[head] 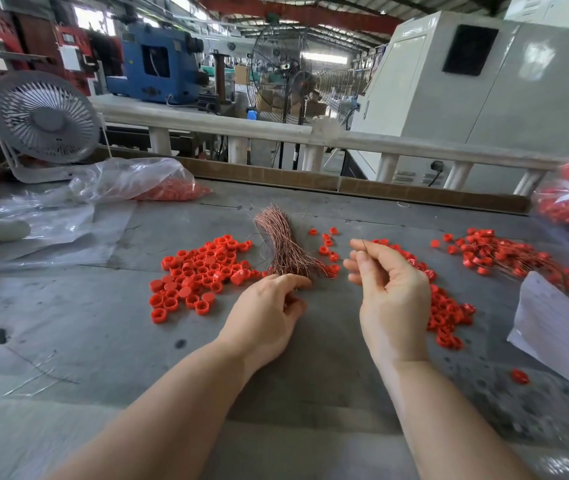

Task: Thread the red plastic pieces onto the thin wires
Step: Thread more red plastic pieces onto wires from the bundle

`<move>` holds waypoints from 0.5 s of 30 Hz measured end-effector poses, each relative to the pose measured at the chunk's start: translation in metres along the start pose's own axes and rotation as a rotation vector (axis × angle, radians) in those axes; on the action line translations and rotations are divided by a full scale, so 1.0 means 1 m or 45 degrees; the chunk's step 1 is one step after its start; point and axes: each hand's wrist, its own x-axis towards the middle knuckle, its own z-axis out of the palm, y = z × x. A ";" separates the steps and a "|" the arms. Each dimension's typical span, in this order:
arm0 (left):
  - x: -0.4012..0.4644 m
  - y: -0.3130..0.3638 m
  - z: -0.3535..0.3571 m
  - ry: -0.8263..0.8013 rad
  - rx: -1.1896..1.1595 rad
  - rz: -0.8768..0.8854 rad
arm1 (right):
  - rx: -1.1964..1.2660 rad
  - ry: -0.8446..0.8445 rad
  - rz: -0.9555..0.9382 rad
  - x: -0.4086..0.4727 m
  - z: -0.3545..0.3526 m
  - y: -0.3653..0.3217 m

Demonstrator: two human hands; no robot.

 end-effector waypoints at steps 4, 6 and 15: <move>0.001 0.000 0.001 -0.050 0.106 0.001 | -0.101 0.004 -0.074 0.000 -0.002 -0.001; 0.002 -0.001 0.002 -0.062 0.141 0.009 | -0.150 0.042 -0.150 0.001 -0.004 -0.003; 0.003 -0.004 0.007 -0.033 0.179 -0.007 | -0.195 0.203 -0.332 0.001 -0.006 -0.011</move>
